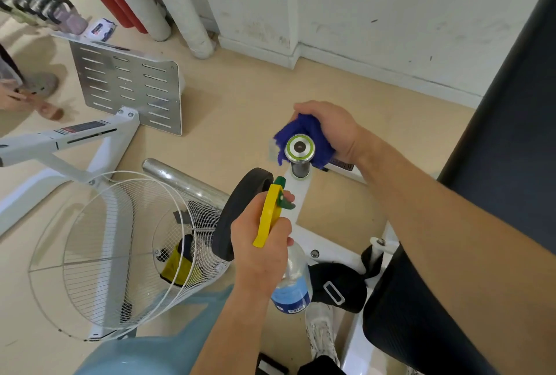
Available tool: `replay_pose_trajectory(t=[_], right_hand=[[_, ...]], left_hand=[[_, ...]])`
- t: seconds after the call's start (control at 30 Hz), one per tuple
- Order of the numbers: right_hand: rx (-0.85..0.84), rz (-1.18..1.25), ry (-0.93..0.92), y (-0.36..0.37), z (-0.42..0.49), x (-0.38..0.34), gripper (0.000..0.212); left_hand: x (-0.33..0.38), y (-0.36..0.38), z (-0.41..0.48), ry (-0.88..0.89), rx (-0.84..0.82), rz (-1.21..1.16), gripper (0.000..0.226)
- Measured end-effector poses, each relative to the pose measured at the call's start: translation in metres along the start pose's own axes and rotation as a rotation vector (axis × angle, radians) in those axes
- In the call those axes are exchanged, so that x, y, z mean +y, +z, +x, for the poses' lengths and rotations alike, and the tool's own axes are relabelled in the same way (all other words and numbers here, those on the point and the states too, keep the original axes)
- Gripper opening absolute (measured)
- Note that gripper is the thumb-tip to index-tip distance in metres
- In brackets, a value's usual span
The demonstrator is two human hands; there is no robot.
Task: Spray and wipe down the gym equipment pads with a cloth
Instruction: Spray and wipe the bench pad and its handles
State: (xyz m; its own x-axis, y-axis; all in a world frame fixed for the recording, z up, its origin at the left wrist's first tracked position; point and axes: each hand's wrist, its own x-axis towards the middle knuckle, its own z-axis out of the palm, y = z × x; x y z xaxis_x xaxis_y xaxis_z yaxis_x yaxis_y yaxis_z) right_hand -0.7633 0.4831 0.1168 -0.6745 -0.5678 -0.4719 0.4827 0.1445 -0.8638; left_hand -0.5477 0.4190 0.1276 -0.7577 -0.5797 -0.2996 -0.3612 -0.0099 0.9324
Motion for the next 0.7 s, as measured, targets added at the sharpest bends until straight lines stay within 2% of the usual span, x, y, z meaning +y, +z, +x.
replay_pose_trajectory(t=[0.07,0.1,0.17,0.27,0.33,0.37,0.47,0.53,0.6,0.7], right_hand=[[-0.05,0.143,-0.045,0.003,0.002,-0.007,0.03],[-0.067,0.094,-0.066,0.004,0.006,-0.005,0.03],[-0.092,-0.144,-0.067,0.004,0.011,0.001,0.028],[-0.158,-0.503,0.079,-0.003,0.023,0.009,0.028],[-0.169,-0.786,0.104,-0.005,0.032,0.011,0.03],[-0.169,-0.829,0.107,-0.003,0.035,0.013,0.032],[-0.235,-0.778,0.095,0.008,0.035,0.007,0.041],[-0.344,-0.834,0.119,0.015,0.035,-0.008,0.037],[-0.373,-0.853,0.154,0.017,0.036,-0.024,0.035],[-0.427,-0.718,0.161,0.013,0.035,-0.041,0.035]], left_hand=[[-0.002,0.001,-0.001,0.007,0.003,0.002,0.037],[-0.003,0.002,-0.001,0.009,0.006,0.004,0.036],[-0.002,0.003,-0.003,0.013,0.007,0.011,0.036],[0.0,0.004,-0.002,0.028,0.015,0.002,0.036],[0.001,0.005,-0.001,0.021,0.019,-0.008,0.036],[0.002,0.005,0.0,0.017,0.021,-0.014,0.036],[0.001,0.006,0.002,0.023,0.031,-0.024,0.037],[0.0,0.006,0.003,0.024,0.032,-0.016,0.036],[-0.002,0.007,0.002,0.022,0.024,-0.004,0.035],[-0.003,0.005,0.0,0.016,0.022,-0.01,0.035]])
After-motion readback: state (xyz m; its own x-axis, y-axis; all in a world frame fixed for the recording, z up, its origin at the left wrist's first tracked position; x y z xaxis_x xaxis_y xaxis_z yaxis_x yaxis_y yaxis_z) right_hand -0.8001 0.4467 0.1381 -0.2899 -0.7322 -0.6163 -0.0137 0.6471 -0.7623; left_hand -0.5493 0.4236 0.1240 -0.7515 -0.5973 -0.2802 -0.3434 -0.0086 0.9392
